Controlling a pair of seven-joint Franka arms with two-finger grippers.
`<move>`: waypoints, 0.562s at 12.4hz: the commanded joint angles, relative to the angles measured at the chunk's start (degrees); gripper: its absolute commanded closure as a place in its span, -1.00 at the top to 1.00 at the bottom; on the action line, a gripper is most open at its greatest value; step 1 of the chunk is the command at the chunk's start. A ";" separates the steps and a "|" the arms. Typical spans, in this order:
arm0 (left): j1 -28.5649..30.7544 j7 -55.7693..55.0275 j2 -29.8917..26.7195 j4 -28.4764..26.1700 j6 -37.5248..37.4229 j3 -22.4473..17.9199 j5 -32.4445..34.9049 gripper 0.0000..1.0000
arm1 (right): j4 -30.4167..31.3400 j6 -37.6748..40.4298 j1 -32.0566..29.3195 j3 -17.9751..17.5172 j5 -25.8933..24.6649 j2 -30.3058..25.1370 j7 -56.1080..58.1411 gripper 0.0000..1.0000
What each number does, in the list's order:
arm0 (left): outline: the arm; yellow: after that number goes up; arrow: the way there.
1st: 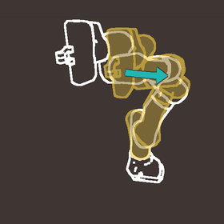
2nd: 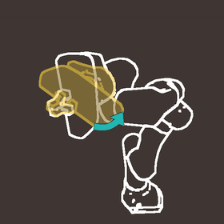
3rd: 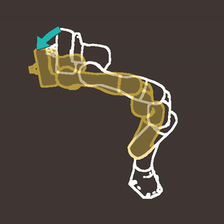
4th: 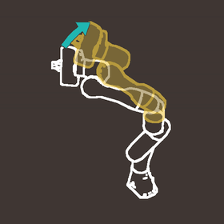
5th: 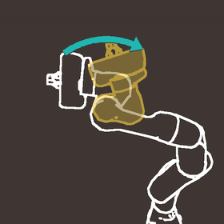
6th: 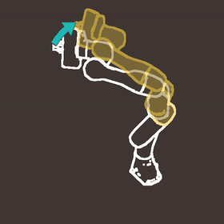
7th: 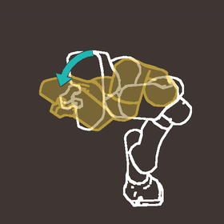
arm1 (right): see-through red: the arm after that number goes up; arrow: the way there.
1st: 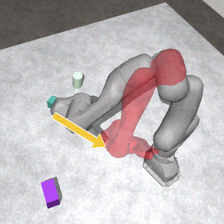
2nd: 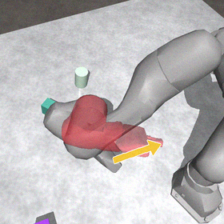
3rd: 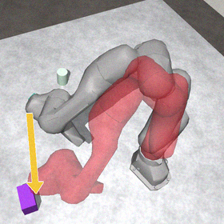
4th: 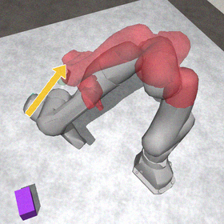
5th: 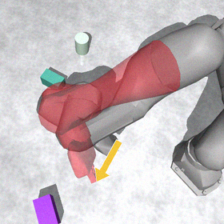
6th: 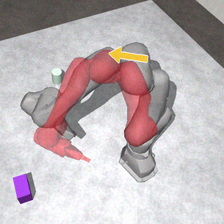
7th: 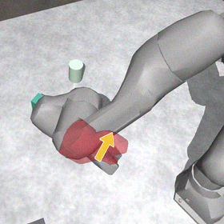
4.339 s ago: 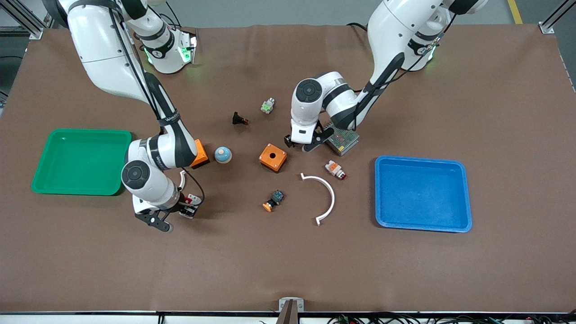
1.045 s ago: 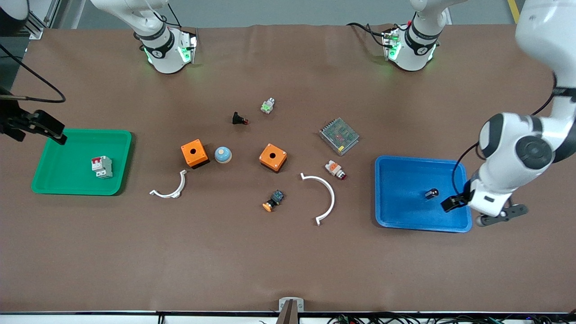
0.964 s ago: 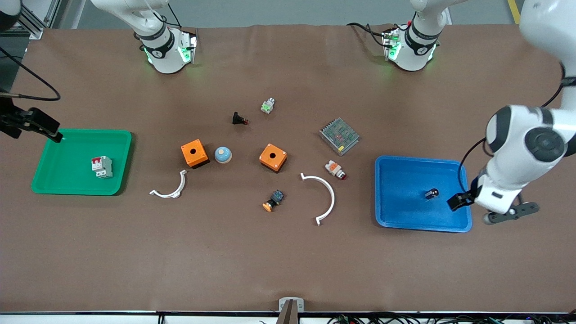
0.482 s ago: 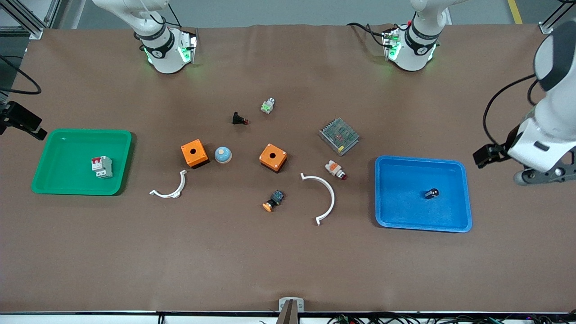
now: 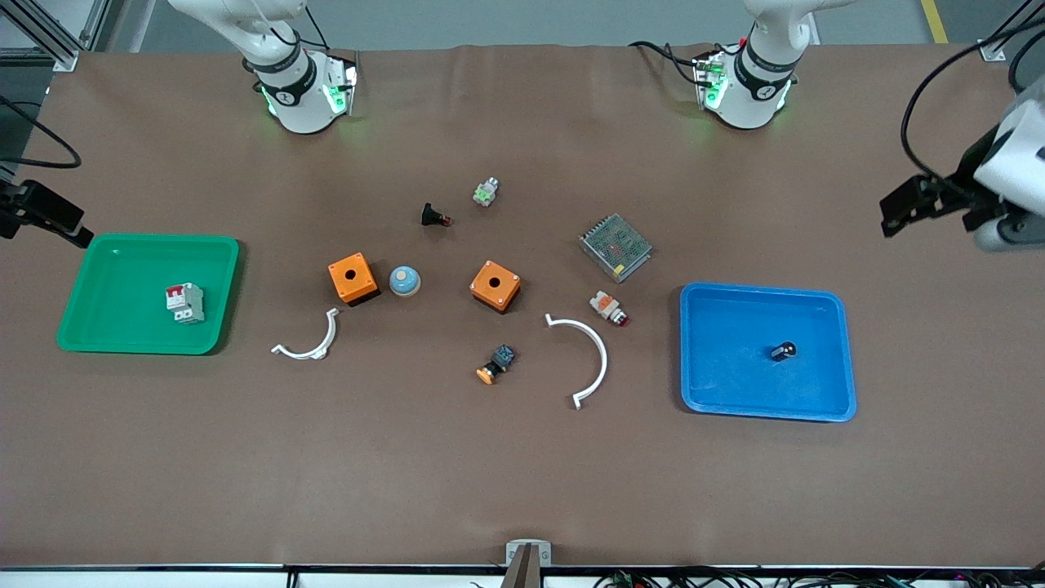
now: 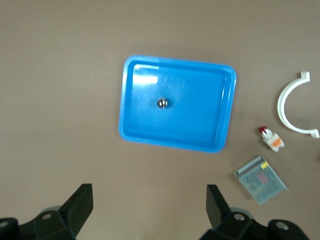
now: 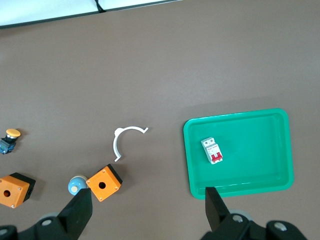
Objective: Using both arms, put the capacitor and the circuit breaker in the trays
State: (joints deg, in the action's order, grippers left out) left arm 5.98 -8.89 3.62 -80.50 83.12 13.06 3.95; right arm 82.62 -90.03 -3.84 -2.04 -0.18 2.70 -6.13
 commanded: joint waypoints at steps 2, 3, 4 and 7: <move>-8.25 4.76 -4.41 -3.61 -3.13 -12.42 -2.89 1.00 | -1.41 0.47 -2.48 -2.79 -0.43 0.73 -0.64 1.00; -8.09 4.76 -4.59 -3.61 -3.49 -12.53 -3.16 1.00 | -1.24 0.47 -2.67 -2.71 -0.43 0.73 -0.64 1.00; -7.92 4.76 -4.94 -3.61 -3.49 -12.44 -3.24 1.00 | -0.36 0.30 -2.58 -2.70 -0.43 0.64 -0.64 1.00; -7.92 4.94 -4.94 -3.17 -3.58 -12.44 -3.16 1.00 | -0.09 0.12 -2.40 -2.79 -0.43 0.47 -0.64 1.00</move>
State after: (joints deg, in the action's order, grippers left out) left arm -1.47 -4.64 -0.02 -82.84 79.92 1.10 1.59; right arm 82.81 -90.05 -5.13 -3.45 -0.24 3.22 -6.29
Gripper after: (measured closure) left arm 0.000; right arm 0.000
